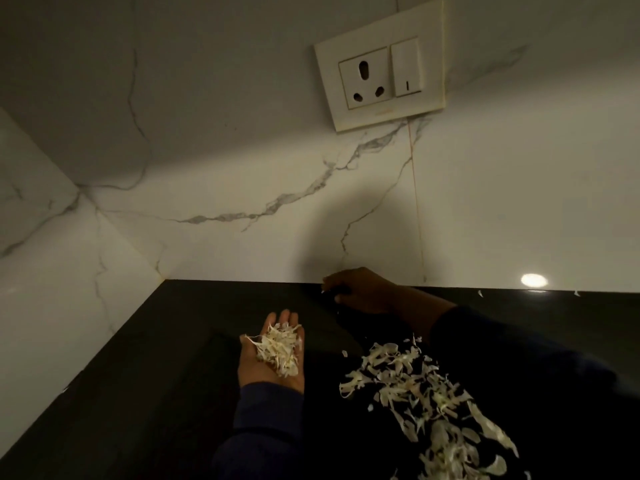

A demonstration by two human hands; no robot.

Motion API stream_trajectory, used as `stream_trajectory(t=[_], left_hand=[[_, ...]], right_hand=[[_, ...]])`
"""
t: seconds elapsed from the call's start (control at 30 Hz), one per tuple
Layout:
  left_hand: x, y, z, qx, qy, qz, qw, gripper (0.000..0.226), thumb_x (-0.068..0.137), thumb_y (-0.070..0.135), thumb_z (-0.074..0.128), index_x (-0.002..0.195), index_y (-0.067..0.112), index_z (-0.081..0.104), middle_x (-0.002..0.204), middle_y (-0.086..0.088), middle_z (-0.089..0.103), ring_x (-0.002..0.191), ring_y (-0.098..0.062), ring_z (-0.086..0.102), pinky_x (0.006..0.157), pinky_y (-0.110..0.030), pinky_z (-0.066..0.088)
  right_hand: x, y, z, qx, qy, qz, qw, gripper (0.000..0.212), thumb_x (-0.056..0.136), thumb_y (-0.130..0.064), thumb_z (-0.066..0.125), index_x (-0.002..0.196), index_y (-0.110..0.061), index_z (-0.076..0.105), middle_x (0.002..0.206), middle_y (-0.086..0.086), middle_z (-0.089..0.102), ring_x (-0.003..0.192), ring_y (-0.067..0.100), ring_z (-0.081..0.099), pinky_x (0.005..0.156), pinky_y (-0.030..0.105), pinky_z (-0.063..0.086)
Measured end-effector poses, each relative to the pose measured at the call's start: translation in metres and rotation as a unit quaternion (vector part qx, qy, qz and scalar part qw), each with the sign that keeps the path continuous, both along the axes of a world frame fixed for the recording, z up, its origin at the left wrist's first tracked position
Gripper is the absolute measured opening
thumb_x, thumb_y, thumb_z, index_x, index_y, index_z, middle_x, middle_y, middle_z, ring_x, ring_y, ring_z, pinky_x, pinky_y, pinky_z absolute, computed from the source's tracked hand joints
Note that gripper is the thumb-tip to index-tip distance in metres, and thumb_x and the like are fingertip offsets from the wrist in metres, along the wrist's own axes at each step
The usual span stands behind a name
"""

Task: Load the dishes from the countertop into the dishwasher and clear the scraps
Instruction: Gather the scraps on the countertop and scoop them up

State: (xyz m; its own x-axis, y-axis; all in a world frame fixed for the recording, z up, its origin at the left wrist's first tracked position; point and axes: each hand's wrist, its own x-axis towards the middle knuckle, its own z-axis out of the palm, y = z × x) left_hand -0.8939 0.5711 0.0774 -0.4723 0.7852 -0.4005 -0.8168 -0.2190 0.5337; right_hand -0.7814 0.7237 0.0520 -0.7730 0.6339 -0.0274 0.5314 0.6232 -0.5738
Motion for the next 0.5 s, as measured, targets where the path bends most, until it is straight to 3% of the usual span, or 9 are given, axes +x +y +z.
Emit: stream_trajectory(t=[0.17, 0.4, 0.5], left_hand=[[-0.014, 0.010, -0.005, -0.009, -0.058, 0.032, 0.998, 0.061, 0.098, 0.041, 0.014, 0.142, 0.000, 0.023, 0.151, -0.020, 0.022, 0.142, -0.028, 0.017, 0.116, -0.036, 0.011], [-0.003, 0.001, 0.003, 0.020, -0.108, 0.049, 0.993, 0.060, 0.098, 0.039, 0.016, 0.142, -0.002, 0.019, 0.152, -0.019, 0.019, 0.143, -0.026, 0.014, 0.115, -0.034, 0.012], [0.008, -0.009, 0.002, -0.001, -0.036, 0.018, 0.999, 0.059, 0.097, 0.045, 0.012, 0.145, 0.010, 0.015, 0.153, -0.008, 0.015, 0.143, -0.022, 0.013, 0.116, -0.032, 0.011]], right_hand=[[-0.029, 0.021, -0.031, 0.009, -0.095, 0.057, 0.994, 0.050, 0.100, -0.027, 0.041, 0.146, -0.015, 0.028, 0.156, 0.003, 0.021, 0.144, 0.019, 0.017, 0.116, 0.031, 0.010], [0.013, -0.023, -0.034, -0.075, -0.059, 0.131, 0.987, 0.041, 0.099, -0.030, 0.040, 0.138, -0.019, 0.045, 0.152, -0.001, 0.032, 0.143, 0.016, 0.022, 0.119, 0.038, 0.011], [0.048, -0.068, -0.032, -0.113, -0.056, 0.180, 0.976, 0.039, 0.100, -0.024, 0.039, 0.137, -0.014, 0.045, 0.150, -0.003, 0.035, 0.143, 0.009, 0.020, 0.119, 0.031, 0.006]])
